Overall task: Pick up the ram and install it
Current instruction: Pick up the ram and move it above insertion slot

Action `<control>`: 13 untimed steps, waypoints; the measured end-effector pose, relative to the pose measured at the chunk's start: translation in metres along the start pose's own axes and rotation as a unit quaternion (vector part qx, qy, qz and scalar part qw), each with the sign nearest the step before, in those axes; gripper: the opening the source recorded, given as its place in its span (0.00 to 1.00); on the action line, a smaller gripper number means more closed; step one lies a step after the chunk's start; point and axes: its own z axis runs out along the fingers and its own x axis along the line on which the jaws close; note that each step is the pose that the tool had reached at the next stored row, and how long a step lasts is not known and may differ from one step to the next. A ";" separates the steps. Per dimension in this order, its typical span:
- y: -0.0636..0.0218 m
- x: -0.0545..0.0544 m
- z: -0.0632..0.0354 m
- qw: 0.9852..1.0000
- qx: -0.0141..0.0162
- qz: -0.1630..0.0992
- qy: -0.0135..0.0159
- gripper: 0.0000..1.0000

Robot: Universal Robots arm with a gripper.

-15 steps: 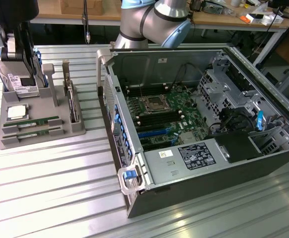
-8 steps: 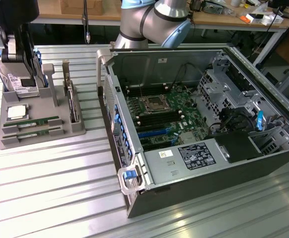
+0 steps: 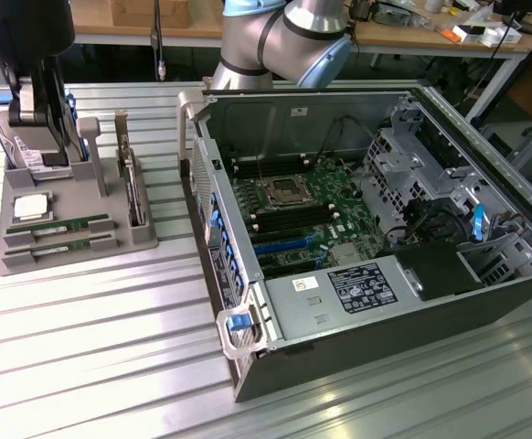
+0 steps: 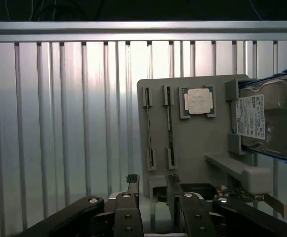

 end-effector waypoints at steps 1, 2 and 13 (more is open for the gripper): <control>-0.0001 0.000 0.0012 1.000 0.000 0.000 -0.001 0.36; -0.0001 0.000 0.0026 1.000 0.000 0.000 -0.002 0.36; -0.0005 0.000 0.0127 1.000 0.000 0.000 -0.009 0.36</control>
